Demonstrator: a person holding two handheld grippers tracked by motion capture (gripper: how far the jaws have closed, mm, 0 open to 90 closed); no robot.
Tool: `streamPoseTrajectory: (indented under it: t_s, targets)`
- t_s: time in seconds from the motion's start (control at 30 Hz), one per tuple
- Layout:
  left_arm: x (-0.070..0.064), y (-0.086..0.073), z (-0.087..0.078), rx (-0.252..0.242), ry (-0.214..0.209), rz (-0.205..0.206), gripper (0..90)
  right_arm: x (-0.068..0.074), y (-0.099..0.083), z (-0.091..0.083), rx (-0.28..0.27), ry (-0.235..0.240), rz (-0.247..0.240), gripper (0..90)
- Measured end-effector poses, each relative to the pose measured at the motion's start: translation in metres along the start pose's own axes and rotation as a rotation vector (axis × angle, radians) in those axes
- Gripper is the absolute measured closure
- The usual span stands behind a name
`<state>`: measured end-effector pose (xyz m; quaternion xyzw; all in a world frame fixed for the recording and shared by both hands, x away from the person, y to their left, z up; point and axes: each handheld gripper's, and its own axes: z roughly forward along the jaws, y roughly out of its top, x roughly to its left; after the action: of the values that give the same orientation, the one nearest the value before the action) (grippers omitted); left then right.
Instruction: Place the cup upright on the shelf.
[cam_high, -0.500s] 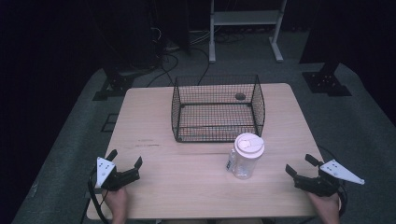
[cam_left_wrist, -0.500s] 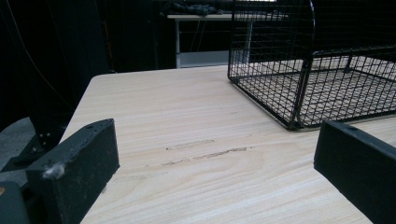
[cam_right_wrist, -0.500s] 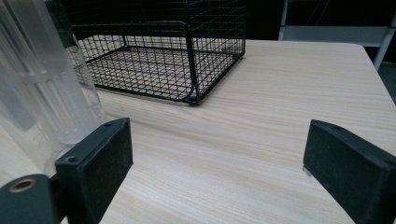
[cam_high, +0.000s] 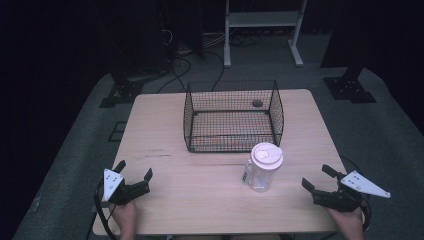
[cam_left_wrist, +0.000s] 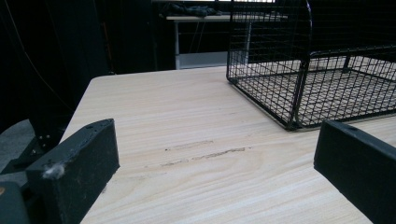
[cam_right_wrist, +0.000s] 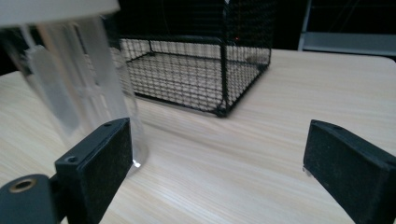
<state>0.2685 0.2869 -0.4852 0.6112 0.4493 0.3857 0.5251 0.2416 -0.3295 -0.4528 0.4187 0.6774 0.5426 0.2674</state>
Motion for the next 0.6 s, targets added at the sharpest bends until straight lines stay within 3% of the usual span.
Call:
streamPoseTrajectory:
  t_s: [0.37, 0.6]
  targets:
    - [0.0, 0.0, 0.0, 0.001, 0.004, 0.004, 0.0, 0.021, 0.023, -0.008, -0.026, 0.091, -0.032, 7.1]
    - [0.0, 0.0, 0.0, 0.002, 0.006, 0.005, 0.0, 0.033, 0.033, -0.009, -0.022, 0.125, -0.063, 7.1]
